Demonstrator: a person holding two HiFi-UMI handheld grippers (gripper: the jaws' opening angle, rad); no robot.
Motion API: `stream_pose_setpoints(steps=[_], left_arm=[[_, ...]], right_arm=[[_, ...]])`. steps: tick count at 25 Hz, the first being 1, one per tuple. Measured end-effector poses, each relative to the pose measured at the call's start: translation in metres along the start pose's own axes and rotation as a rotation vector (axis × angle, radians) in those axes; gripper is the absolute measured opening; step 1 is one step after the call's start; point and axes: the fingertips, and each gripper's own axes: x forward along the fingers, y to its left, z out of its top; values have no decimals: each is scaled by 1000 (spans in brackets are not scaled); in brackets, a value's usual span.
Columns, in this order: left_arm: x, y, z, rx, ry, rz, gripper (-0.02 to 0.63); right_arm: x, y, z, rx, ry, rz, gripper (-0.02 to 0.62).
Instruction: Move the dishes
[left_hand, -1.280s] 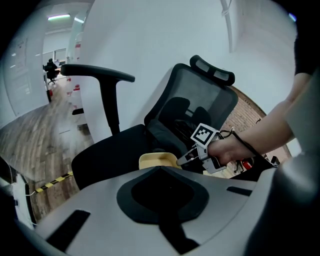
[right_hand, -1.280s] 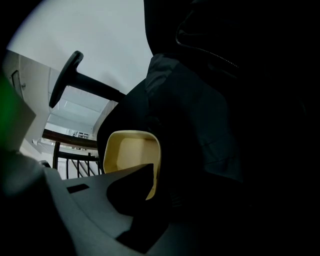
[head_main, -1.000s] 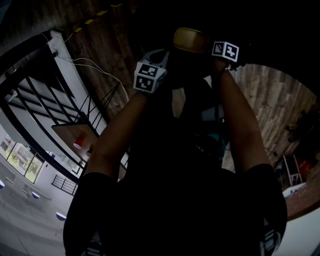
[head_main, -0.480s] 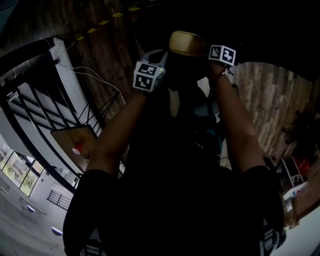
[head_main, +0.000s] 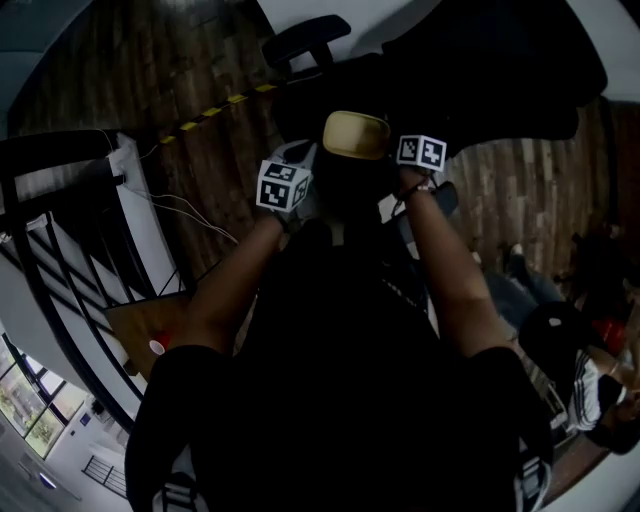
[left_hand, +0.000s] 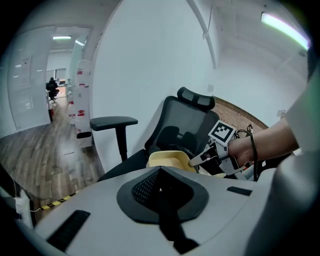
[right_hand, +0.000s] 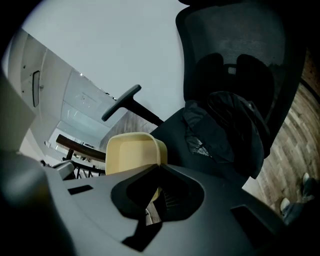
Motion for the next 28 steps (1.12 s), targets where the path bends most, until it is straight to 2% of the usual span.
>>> stream_pose_setpoints(steps=[6, 13, 15, 18, 22, 26, 28], left_arm=[[-29, -6, 15, 27, -47, -25, -5], [-51, -4, 10, 35, -70, -17, -5], [-59, -8, 5, 49, -76, 11, -5], [-76, -9, -7, 14, -99, 75, -5], [-104, -8, -33, -84, -123, 203, -5], [-128, -26, -64, -172, -147, 310, -5], [-141, -36, -78, -249, -176, 357, -5]], right_arm=[[-31, 26, -1, -3, -61, -6, 17], [-48, 55, -7, -113, -54, -22, 17], [-47, 64, -9, -157, -33, -9, 17], [-35, 80, -15, -230, 15, 36, 17], [-19, 105, -33, -320, 97, 111, 18], [-17, 119, -57, -423, 167, 166, 17], [-15, 121, -72, -477, 209, 186, 17]])
